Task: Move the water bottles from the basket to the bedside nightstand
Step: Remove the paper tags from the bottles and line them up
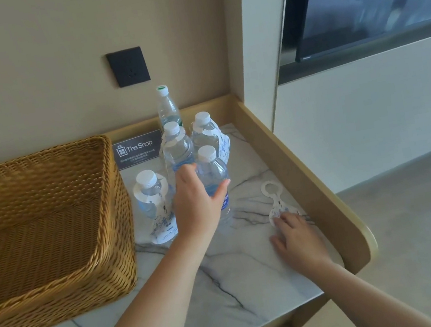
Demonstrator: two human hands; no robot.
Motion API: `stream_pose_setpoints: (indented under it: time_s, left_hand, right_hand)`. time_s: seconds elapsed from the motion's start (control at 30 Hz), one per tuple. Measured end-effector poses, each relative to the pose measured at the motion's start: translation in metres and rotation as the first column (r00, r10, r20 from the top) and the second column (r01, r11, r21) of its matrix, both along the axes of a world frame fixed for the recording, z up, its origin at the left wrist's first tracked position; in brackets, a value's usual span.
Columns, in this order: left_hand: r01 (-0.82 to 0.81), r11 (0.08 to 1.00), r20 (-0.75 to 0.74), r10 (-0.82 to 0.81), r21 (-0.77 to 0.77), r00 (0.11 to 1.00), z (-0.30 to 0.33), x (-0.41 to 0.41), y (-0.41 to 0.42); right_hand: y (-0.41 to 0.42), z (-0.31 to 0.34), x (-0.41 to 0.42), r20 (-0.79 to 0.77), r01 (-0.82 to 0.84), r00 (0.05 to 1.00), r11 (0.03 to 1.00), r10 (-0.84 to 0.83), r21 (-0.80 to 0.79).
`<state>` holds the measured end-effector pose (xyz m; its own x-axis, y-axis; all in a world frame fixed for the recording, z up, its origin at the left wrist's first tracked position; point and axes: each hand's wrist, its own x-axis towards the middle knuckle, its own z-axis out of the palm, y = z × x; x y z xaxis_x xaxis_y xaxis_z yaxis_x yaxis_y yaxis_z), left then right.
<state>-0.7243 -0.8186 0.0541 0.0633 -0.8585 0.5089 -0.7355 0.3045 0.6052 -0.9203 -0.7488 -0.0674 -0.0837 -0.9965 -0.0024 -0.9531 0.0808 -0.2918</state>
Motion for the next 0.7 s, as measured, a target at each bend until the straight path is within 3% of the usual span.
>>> stream_pose_setpoints:
  time_s: [0.37,0.6,0.7]
  left_hand:
    - [0.086,0.996,-0.067,-0.084,0.025,0.994,-0.005,-0.014,0.001]
    - [0.166,0.984,0.022,-0.168,0.061,0.986,0.001,-0.009,0.018]
    - [0.167,0.984,0.036,-0.165,-0.058,0.986,0.012,0.004,0.036]
  right_hand:
    - [0.002,0.013,0.003,0.041,0.046,0.998,0.999,-0.046,0.005]
    - [0.016,0.045,0.026,0.157,0.041,0.988,0.972,-0.004,-0.231]
    - [0.020,0.070,0.045,0.200,0.000,0.976,0.927,0.081,-0.375]
